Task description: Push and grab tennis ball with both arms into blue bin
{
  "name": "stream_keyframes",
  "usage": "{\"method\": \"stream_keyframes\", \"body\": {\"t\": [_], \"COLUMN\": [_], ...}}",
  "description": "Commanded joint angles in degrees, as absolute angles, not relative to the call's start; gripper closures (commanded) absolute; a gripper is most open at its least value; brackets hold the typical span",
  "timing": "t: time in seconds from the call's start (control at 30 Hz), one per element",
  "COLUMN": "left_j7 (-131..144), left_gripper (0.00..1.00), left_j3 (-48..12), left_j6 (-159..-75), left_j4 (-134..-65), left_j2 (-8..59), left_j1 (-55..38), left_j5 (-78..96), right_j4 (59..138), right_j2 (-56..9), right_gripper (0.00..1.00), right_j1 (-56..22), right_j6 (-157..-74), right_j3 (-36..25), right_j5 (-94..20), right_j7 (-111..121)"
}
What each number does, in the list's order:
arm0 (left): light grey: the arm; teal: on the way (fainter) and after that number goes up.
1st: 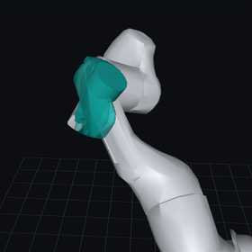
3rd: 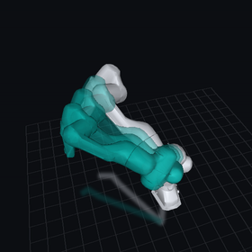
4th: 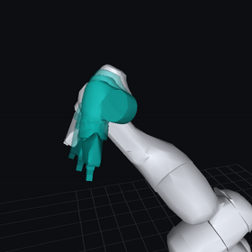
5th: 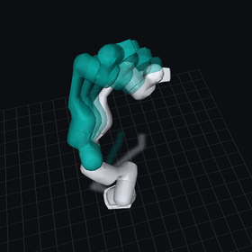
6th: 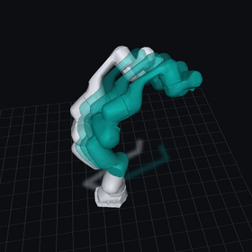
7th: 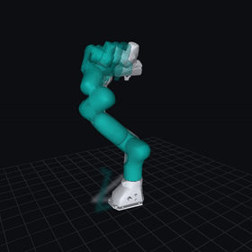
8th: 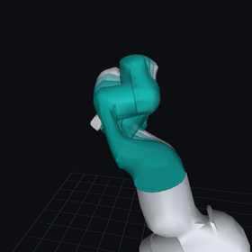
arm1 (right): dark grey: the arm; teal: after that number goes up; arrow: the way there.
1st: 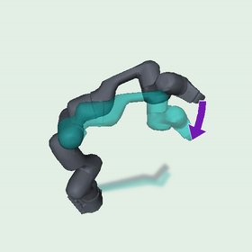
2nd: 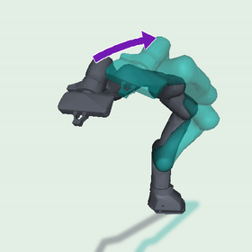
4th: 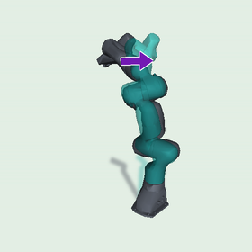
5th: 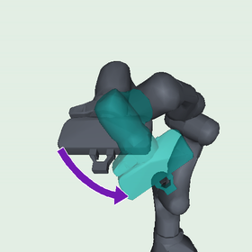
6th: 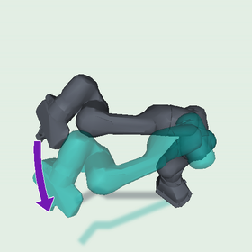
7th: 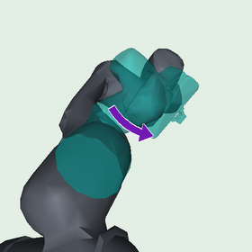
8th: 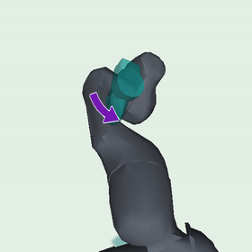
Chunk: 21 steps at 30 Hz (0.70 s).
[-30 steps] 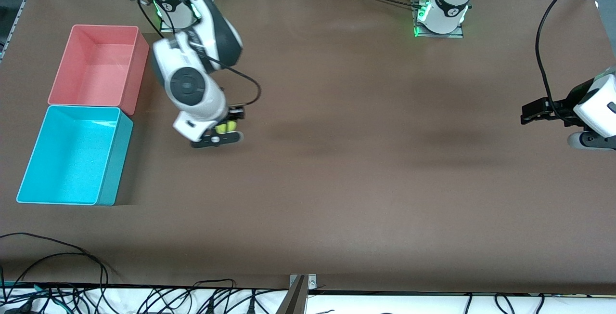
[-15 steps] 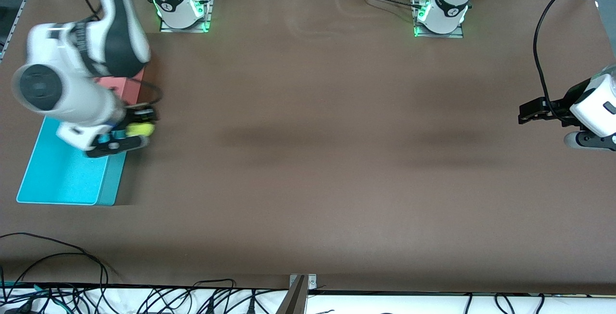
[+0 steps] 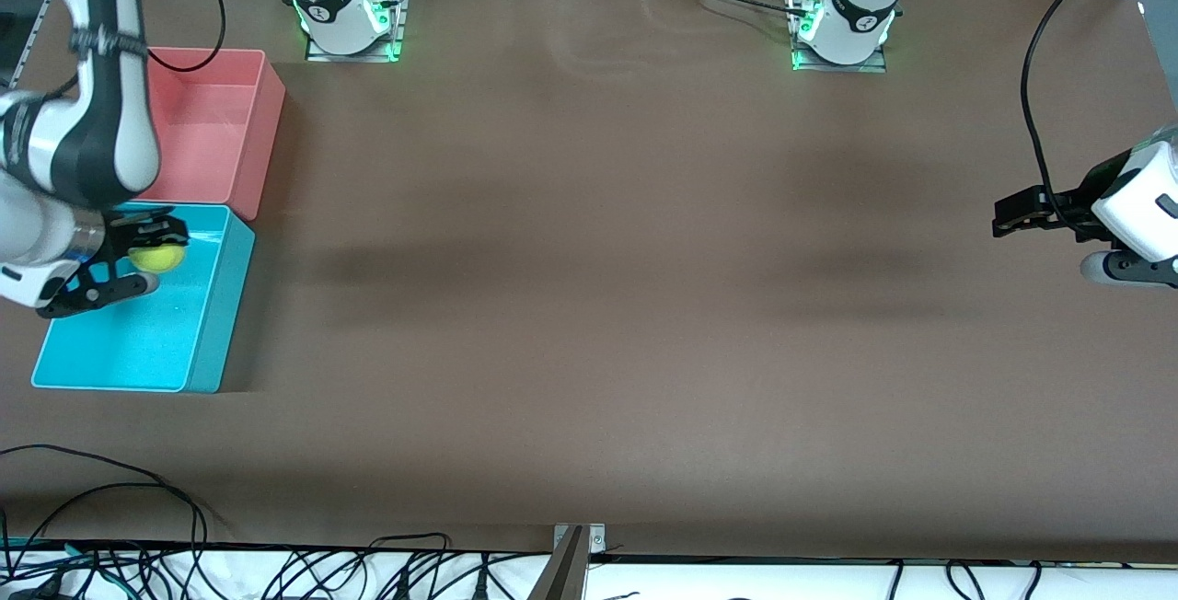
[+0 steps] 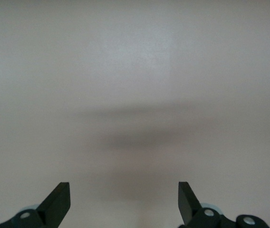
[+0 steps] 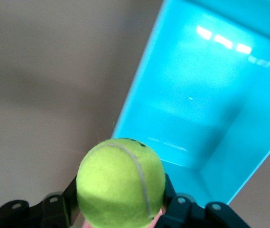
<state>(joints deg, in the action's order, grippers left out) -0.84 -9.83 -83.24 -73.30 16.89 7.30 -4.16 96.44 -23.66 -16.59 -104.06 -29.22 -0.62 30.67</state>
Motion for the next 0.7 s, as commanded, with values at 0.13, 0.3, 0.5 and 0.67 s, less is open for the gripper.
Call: {"method": "stream_keyframes", "body": {"t": [0.13,0.3,0.5,0.67], "left_j7": [-0.79,-0.79,-0.70,-0.79], "left_gripper": [0.00,0.00,0.00,0.00], "left_j3": [-9.58,-9.67,-9.67,-9.41], "left_j6": [-82.53,-82.44,-82.44,-82.44], "left_j4": [-72.86,-72.95,-73.12,-74.09], "left_j2": [16.00,15.91,15.73,14.68], "left_j1": [7.65,7.65,7.65,7.03], "left_j5": [-3.52,-3.43,-3.34,-3.34], "right_j4": [96.50,96.50,96.42,96.24], "right_j2": [-31.37,-34.89,-38.05,-40.34], "right_gripper": [0.72,0.72,0.71,0.71], "right_j1": [-10.29,-8.35,-6.59,-4.84], "right_j6": [-108.01,-108.72,-108.72,-108.81], "right_j3": [-28.83,-28.83,-28.74,-28.65], "right_j5": [-8.25,-12.48,-14.94,-18.19], "right_j7": [39.28,42.62,44.91,47.63]}}
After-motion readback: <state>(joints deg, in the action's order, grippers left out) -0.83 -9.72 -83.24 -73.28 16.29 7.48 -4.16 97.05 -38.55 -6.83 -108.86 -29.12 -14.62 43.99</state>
